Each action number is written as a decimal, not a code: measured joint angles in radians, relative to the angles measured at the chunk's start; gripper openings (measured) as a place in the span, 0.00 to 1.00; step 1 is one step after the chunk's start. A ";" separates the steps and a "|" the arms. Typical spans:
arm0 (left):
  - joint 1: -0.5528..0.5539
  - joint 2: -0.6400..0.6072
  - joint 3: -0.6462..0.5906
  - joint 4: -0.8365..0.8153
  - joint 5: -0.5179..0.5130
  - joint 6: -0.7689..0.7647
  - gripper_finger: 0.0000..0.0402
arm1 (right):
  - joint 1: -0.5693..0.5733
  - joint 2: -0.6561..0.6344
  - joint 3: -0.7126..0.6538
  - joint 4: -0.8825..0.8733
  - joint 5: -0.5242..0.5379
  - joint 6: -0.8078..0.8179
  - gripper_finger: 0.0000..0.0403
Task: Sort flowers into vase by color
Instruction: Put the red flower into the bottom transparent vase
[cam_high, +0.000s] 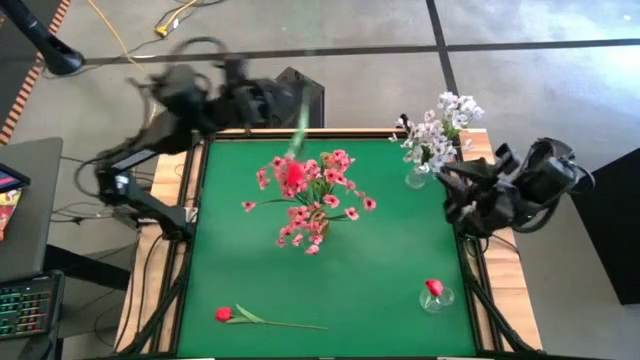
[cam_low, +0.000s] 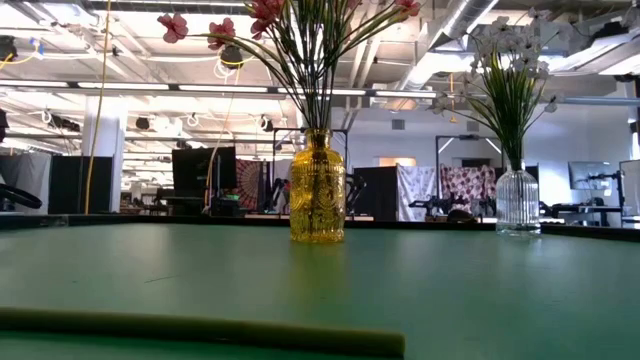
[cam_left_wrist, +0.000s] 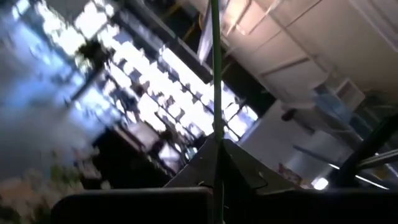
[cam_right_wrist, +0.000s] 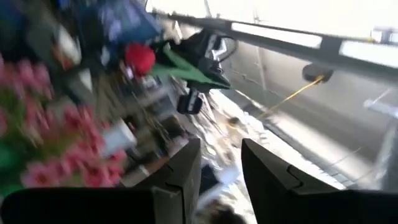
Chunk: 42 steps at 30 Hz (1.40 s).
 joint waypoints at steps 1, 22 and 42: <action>0.003 0.027 0.012 0.000 0.023 -0.031 0.00 | -0.024 0.009 0.000 -0.003 0.000 -0.039 0.35; 0.035 0.287 0.071 0.043 0.214 -0.366 0.00 | -0.539 0.313 0.221 -0.169 -0.215 -0.255 0.34; 0.039 0.286 0.070 -0.107 0.184 -0.342 0.00 | -0.605 0.403 0.253 -0.197 -0.296 -0.382 0.30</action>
